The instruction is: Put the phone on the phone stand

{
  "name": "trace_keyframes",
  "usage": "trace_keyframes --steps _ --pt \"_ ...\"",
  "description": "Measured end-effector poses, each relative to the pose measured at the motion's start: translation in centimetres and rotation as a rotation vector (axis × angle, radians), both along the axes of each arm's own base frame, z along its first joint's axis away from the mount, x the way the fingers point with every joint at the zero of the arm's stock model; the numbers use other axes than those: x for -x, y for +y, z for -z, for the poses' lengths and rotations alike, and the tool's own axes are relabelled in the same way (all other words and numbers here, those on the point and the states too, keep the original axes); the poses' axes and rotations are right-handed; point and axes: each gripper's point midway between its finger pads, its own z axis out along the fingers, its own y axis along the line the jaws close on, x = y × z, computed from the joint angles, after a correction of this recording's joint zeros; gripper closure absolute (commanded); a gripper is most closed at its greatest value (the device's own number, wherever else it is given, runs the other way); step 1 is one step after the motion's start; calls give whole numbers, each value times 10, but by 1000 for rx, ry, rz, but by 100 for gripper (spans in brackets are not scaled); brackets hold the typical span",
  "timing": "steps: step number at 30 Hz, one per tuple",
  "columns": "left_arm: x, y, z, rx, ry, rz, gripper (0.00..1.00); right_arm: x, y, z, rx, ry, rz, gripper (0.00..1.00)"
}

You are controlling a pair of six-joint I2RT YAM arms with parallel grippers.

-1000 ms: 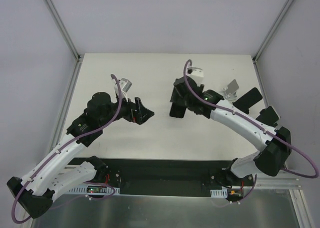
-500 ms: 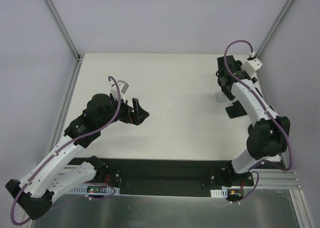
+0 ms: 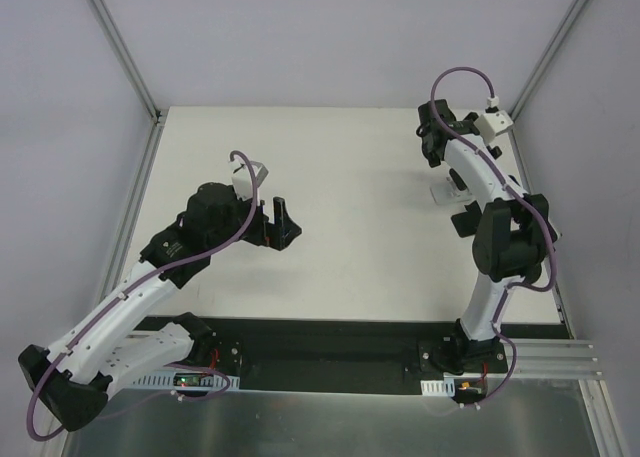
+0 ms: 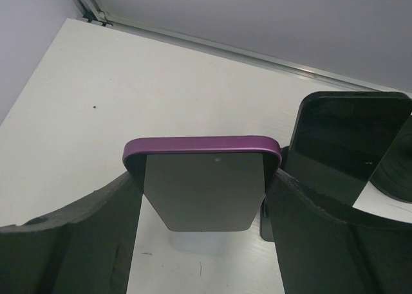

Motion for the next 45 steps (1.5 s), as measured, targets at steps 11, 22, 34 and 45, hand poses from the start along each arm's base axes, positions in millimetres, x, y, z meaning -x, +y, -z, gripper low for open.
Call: trace_keyframes --steps 11,22,34,45 --pt "-7 -5 14 -43 19 21 1 2 -4 21 -6 -42 76 99" --pt "-9 -7 11 -36 7 23 1 -2 -14 42 -8 -30 113 99" --pt "-8 -9 14 -38 18 41 1 -12 -12 54 -32 -34 106 95" --pt "-7 -10 16 -39 23 47 1 -18 -11 57 -6 7 78 4"
